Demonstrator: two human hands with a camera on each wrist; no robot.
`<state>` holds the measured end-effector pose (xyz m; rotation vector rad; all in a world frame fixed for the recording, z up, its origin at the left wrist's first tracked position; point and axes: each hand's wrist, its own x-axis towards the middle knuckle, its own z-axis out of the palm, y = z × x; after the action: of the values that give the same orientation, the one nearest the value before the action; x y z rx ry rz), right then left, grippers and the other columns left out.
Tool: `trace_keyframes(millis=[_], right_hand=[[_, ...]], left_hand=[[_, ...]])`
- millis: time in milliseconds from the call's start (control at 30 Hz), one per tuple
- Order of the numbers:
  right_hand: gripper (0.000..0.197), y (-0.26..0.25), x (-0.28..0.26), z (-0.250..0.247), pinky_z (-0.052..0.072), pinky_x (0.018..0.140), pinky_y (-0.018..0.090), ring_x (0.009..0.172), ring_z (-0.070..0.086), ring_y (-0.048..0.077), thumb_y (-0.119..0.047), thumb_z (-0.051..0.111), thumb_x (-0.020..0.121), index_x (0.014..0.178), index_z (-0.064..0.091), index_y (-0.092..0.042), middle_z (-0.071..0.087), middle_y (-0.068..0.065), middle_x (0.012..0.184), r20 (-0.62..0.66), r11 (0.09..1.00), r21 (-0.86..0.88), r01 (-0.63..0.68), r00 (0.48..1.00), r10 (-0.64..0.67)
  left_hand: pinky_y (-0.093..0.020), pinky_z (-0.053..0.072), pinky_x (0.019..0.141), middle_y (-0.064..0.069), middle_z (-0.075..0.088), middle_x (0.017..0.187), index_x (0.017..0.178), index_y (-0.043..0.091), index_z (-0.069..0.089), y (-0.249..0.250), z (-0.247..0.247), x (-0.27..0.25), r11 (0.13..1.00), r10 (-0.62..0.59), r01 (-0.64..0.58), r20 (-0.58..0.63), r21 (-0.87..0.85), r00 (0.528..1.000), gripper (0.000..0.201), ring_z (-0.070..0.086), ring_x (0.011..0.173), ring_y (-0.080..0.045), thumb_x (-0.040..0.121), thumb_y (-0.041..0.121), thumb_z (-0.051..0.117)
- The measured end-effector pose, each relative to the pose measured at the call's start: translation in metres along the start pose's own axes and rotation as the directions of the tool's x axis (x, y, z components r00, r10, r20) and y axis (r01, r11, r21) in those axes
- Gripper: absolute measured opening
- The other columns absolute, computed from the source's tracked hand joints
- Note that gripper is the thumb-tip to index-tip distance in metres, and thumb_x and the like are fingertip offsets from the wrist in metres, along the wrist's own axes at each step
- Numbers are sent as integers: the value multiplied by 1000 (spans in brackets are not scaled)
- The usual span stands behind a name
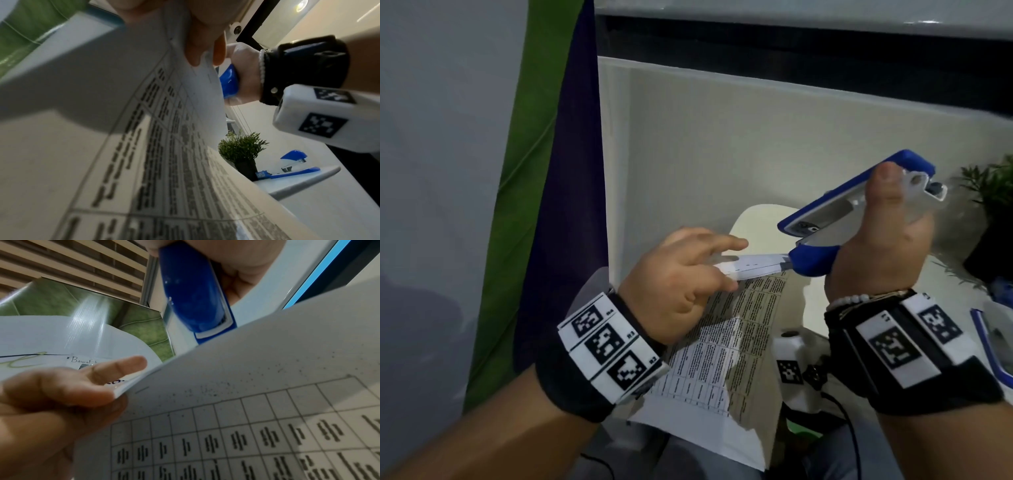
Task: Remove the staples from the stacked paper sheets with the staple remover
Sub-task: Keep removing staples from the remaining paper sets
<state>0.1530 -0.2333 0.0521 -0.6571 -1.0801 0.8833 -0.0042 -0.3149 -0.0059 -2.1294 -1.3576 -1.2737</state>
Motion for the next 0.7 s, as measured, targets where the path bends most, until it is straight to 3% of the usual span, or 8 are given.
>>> trace_keyframes(millis=[100, 167, 233, 300, 367, 500, 600, 700], right_hand=[[20, 0, 0, 0, 44, 58, 10, 55, 52, -9, -46, 53, 77, 82, 44, -28, 49, -14, 69, 38, 1000, -8, 22, 999, -22], [27, 1, -1, 0, 48, 63, 17, 62, 56, -2, -52, 57, 75, 82, 46, -29, 54, -14, 70, 68, 999, 6, 33, 997, -34], [32, 1, -4, 0, 48, 64, 21, 65, 56, 7, -56, 54, 71, 80, 47, -27, 55, -9, 73, 140, 998, 2, 65, 988, -65], [29, 0, -9, 3, 42, 56, 13, 54, 49, 0, -50, 53, 77, 77, 45, -22, 52, -14, 65, 229, 994, 9, 110, 967, -109], [26, 1, -14, 6, 36, 52, 6, 48, 46, -5, -41, 53, 85, 75, 42, -20, 50, -20, 56, 314, 986, -4, 164, 937, -154], [21, 5, -22, 14, 41, 56, 19, 53, 50, 1, -48, 54, 79, 78, 50, -27, 54, -18, 59, 361, 987, -29, 160, 922, -139], [21, 6, -26, 20, 41, 56, 25, 52, 50, 6, -51, 54, 77, 75, 49, -30, 52, -17, 56, 375, 985, -62, 160, 919, -126], [24, 3, -23, 24, 44, 56, 33, 55, 52, 14, -56, 53, 75, 71, 53, -32, 51, -14, 56, 341, 988, -95, 124, 936, -85]], left_hand=[[-32, 47, 83, -2, 62, 113, 74, 10, 75, 0, 0, 1, 1000, 6, -6, -20, -12, 1000, 28, 54, 98, -25, 79, 0, 49], [-30, 50, 83, 2, 60, 112, 75, 12, 75, 1, -1, 2, 999, -40, 39, -34, -31, 999, 28, 56, 100, -22, 78, 0, 50], [-25, 53, 81, 10, 65, 105, 78, 17, 74, 4, -1, 4, 973, -186, 174, -71, -150, 980, 30, 62, 96, -11, 76, -7, 55], [-21, 54, 77, 16, 70, 91, 92, 20, 69, 10, -2, 7, 875, -392, 343, -83, -341, 916, 34, 66, 88, -3, 75, -8, 56], [-19, 54, 73, 19, 71, 86, 99, 25, 66, 13, -3, 10, 809, -478, 413, -59, -417, 876, 41, 68, 82, -3, 75, -6, 55], [-15, 51, 76, 14, 67, 88, 91, 27, 71, 20, -7, 14, 888, -363, 329, -52, -321, 930, 45, 64, 83, -2, 71, -11, 57], [-11, 48, 77, 13, 64, 88, 93, 25, 67, 23, -9, 17, 896, -367, 331, -75, -296, 927, 38, 62, 85, 2, 71, -7, 61], [-11, 47, 80, 17, 63, 89, 99, 31, 64, 29, -12, 18, 865, -425, 384, -65, -322, 903, 38, 62, 87, 2, 73, 4, 66]])
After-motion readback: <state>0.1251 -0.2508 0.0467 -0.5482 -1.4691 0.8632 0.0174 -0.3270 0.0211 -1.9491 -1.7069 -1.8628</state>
